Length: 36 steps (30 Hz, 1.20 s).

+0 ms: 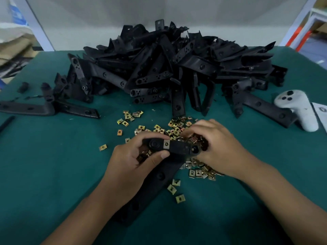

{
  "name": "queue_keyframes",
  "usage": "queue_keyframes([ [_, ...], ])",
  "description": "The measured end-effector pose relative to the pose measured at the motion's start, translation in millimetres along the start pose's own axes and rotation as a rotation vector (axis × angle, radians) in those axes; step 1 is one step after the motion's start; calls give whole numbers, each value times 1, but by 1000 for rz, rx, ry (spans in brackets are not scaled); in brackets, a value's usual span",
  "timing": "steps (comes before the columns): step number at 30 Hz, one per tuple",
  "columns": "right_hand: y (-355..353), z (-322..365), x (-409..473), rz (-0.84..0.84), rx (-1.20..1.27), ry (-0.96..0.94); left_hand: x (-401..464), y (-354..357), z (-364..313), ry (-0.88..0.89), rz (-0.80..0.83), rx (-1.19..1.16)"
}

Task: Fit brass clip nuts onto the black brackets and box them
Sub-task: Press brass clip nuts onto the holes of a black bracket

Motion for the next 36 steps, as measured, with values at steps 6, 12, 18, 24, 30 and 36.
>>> queue_keyframes([
  [6, 2, 7, -2, 5, -132, -72, 4, -10, 10, -73, -51, -163],
  [12, 0, 10, -1, -39, -20, -97, 7, -14, 4, -36, -144, -232],
  [18, -7, -2, 1, -144, 439, 59, 6, -26, 10, -78, -261, -353],
  [24, -8, 0, 2, -147, 852, 63, 5, -17, 12, -111, -168, -346],
  [30, -2, 8, 2, -77, 948, 43, 1, -4, -7, 36, -46, -213],
  [36, 2, 14, 3, -60, 1033, 33, -3, -2, -8, -4, -48, -191],
])
Point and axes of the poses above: each hand's wrist, its own x-axis towards the middle knuckle, its own y-axis out of the palm, z = x × y, the point moved 7 cm from there along x, towards the middle knuckle, and after that the axes turned 3 degrees about -x, right-handed, at the moved point
